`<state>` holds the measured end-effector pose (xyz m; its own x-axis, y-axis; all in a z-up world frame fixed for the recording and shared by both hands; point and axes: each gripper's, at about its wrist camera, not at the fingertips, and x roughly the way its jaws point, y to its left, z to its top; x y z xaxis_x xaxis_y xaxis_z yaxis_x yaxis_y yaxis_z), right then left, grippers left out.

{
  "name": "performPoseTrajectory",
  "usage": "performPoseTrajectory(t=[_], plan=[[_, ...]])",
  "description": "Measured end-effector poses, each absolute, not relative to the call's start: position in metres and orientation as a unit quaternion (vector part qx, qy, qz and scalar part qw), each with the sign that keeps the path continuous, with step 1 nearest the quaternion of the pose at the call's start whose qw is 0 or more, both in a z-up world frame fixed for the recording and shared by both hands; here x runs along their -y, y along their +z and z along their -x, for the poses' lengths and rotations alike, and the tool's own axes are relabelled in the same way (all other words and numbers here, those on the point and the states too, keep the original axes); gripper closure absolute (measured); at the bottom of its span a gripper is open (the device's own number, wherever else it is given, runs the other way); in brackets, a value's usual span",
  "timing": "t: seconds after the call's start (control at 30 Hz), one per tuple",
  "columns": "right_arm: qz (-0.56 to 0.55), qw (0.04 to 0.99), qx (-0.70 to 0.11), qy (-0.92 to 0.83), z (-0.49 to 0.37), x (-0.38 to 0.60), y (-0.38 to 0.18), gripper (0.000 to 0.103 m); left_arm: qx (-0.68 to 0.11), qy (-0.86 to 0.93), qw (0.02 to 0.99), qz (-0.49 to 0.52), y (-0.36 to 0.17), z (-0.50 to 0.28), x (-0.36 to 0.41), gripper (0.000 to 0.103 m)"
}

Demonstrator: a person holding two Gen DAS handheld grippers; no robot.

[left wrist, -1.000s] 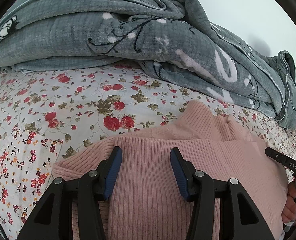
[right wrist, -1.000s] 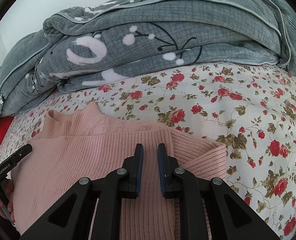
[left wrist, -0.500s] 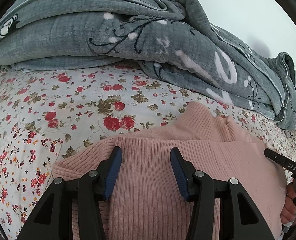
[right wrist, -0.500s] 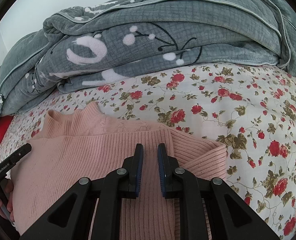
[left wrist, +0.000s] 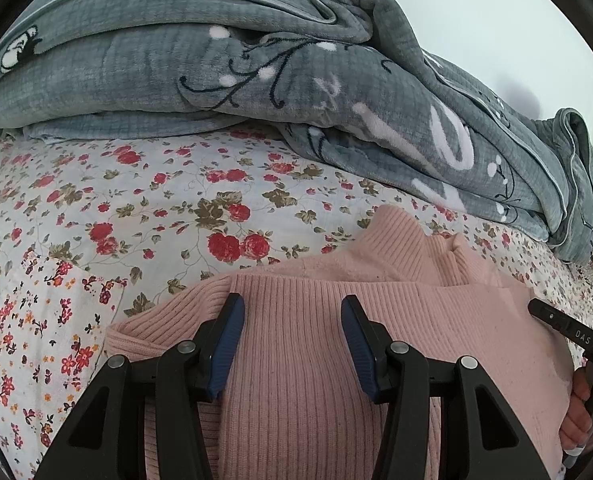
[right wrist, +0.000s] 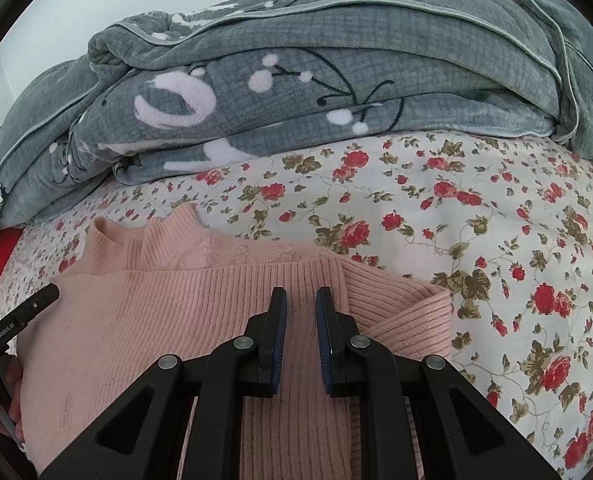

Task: Fold small clothes

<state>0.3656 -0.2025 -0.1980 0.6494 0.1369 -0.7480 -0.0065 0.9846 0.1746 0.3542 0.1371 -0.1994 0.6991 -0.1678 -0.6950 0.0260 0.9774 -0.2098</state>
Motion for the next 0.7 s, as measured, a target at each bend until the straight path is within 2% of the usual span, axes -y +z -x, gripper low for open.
performPoseTrajectory(t=[0.37,0.5,0.7], plan=[[-0.072,0.918,-0.389,0.04,-0.356,0.201,-0.187,0.087,-0.381,-0.052,0.918,0.098,-0.197,-0.353,-0.135,0.055],[-0.038,0.928,-0.366,0.054,-0.347,0.188,-0.18,0.073,-0.381,-0.053,0.918,0.098,-0.197,-0.353,-0.137,0.055],[0.025,0.938,-0.344,0.049,-0.337,0.165,-0.176,0.07,-0.381,-0.052,0.918,0.096,-0.197,-0.354,-0.136,0.055]])
